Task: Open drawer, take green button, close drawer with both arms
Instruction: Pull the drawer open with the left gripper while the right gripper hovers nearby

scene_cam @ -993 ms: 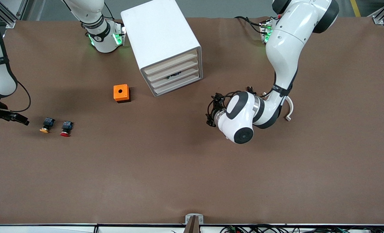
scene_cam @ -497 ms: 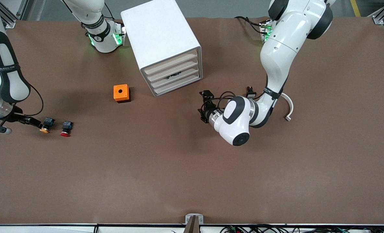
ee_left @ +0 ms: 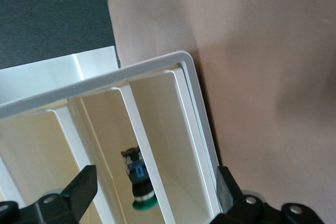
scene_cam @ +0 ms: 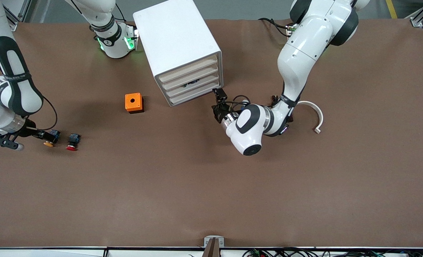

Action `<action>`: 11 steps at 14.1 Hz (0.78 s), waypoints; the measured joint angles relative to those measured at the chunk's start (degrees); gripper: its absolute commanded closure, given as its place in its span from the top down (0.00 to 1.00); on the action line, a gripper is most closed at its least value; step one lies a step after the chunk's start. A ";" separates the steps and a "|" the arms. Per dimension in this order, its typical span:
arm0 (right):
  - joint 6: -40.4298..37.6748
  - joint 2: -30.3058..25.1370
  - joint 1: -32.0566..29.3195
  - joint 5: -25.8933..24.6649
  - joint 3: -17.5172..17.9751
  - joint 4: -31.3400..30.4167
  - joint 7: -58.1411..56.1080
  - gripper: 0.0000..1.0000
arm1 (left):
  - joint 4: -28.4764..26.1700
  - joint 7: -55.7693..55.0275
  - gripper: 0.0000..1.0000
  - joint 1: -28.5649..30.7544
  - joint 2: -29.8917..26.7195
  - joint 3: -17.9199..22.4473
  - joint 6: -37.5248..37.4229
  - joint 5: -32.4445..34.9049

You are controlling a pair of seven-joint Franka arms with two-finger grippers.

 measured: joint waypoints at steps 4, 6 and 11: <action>0.39 0.00 1.78 0.01 0.01 -0.80 3.41 1.00 | -0.04 0.00 0.84 -0.73 2.03 -0.01 -1.81 -1.27; 1.12 0.00 3.05 0.01 0.03 -1.47 5.66 1.00 | -0.07 0.00 0.75 -1.31 2.81 -0.03 -3.13 -1.89; 1.67 0.00 5.67 0.01 0.05 -2.12 10.48 1.00 | -0.78 0.00 0.70 -3.06 4.00 -0.34 -5.68 -2.80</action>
